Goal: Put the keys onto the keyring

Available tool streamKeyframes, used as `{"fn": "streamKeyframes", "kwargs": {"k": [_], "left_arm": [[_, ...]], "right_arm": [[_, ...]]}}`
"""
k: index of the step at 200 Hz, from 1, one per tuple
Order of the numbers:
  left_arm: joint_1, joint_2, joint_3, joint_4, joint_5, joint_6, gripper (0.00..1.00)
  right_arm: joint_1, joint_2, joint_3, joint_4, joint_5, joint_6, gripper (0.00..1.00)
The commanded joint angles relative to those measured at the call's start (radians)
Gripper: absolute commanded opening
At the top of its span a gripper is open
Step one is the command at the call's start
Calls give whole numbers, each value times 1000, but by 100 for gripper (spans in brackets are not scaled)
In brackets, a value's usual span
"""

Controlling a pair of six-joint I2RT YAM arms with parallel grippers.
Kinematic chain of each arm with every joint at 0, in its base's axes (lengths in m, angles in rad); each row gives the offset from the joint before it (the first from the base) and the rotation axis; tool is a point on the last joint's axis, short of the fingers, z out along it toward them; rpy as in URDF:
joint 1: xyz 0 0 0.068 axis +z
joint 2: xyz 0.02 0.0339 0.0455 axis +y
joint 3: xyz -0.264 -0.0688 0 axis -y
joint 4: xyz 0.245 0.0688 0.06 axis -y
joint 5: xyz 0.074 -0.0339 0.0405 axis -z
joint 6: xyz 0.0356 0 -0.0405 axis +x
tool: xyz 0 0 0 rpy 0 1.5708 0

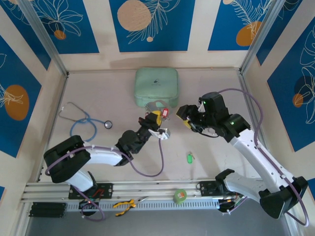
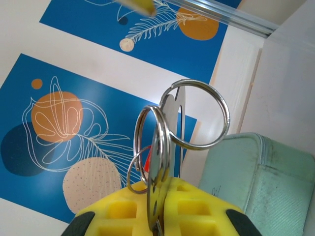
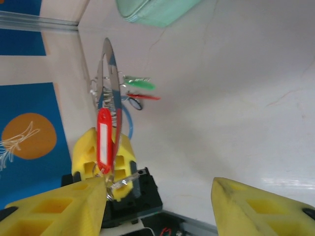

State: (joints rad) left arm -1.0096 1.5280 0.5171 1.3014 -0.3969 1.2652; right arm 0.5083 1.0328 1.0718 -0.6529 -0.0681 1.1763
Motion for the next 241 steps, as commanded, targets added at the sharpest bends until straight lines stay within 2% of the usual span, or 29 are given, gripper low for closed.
{"fn": "streamKeyframes", "kwargs": {"k": [1,26,45,90,123,142,173,241], "left_arm": [[-13,-44,-12,56,38,-20,0],[-15,-47,-9,48,47,-37,0],[-12,-56,-7,45,47,-103,0],[-7,-118,-36,10,70,-257,0],[-7,-158,-51,20,151,-305,0],[-7,-179,-58,12,219,-327,0],[-7,-198,-61,-2,297,-342,0],[-7,-218,-63,-28,360,-351,0]], "right_arm": [[3,4,-13,96,-61,74,59],[12,7,-41,160,-82,76,52],[19,-25,-96,261,-66,-29,46],[36,-250,-333,611,-115,-617,45],[40,-338,-487,753,-249,-889,44],[49,-375,-546,843,-313,-964,45],[73,-373,-547,841,-354,-1093,47],[107,-315,-532,910,-359,-1106,46]]}}
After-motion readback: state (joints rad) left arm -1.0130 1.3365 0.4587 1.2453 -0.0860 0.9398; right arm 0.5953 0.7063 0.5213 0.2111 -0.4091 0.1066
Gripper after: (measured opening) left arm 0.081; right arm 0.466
